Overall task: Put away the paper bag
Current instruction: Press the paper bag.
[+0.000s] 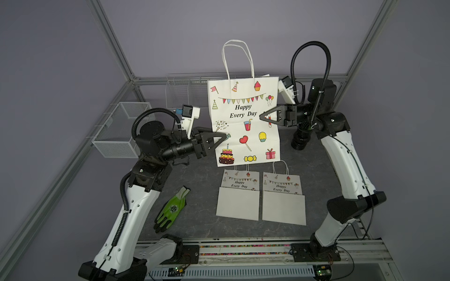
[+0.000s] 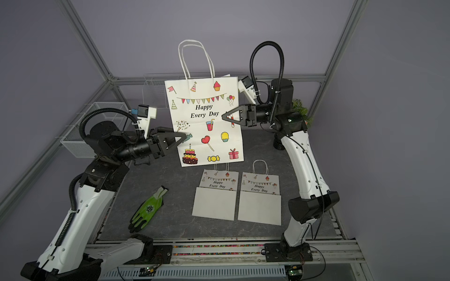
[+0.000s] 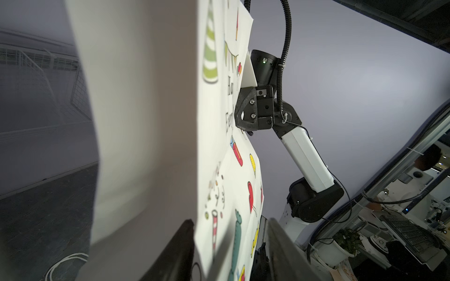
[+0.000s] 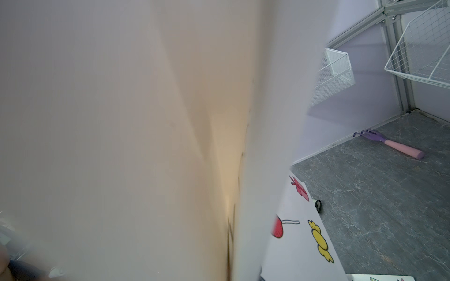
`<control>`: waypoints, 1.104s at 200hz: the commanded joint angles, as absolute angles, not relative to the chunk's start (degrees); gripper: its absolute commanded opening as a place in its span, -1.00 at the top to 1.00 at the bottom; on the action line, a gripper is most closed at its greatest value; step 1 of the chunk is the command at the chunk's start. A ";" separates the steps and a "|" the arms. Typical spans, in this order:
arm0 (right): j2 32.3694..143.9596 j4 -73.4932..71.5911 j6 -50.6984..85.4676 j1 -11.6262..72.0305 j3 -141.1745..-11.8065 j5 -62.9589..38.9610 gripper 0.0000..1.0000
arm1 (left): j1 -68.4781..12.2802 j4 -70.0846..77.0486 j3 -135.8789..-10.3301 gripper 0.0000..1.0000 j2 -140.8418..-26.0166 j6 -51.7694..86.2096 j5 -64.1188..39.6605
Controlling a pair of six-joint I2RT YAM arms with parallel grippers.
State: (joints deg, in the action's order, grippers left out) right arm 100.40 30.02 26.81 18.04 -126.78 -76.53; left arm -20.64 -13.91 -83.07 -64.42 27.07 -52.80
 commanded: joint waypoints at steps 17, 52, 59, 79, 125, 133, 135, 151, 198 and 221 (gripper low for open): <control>101.73 36.69 20.86 18.21 -129.89 -72.66 0.87 | -23.18 -15.63 -84.20 0.21 -66.59 25.32 -54.18; 101.02 36.68 21.00 18.25 -130.08 -73.65 0.87 | -23.79 -17.35 -84.07 0.56 -67.91 23.76 -53.31; 100.54 36.62 21.01 18.21 -130.08 -73.90 0.87 | -23.76 -17.75 -84.10 0.63 -67.88 23.41 -52.93; 99.38 36.32 21.03 18.25 -129.74 -74.72 0.87 | -23.80 -18.34 -84.14 0.74 -67.78 22.84 -52.42; 96.85 34.77 21.90 17.35 -128.30 -75.68 0.87 | -23.80 -25.32 -85.99 -0.86 -66.53 17.41 -47.12; 96.39 34.02 22.51 16.99 -127.71 -76.00 0.87 | -23.68 -25.34 -86.09 -0.99 -65.26 16.59 -45.73; 96.32 33.80 22.66 16.88 -127.57 -76.08 0.87 | -23.72 -25.34 -86.06 -0.99 -64.87 16.36 -45.51; 95.43 31.85 24.09 16.46 -126.37 -76.79 0.87 | -23.56 -25.65 -86.36 -0.99 -62.59 14.80 -42.50; 93.96 29.54 25.47 17.26 -124.05 -78.05 0.87 | -23.31 -24.25 -87.97 -0.99 -64.57 14.52 -41.87; 93.76 29.26 25.42 17.74 -123.14 -78.27 0.87 | -23.35 -19.40 -88.19 -0.99 -65.64 16.72 -44.70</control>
State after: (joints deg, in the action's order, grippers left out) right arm 94.76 31.59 24.84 17.04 -124.62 -76.58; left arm -23.42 -23.20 -87.24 -63.72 15.86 -43.13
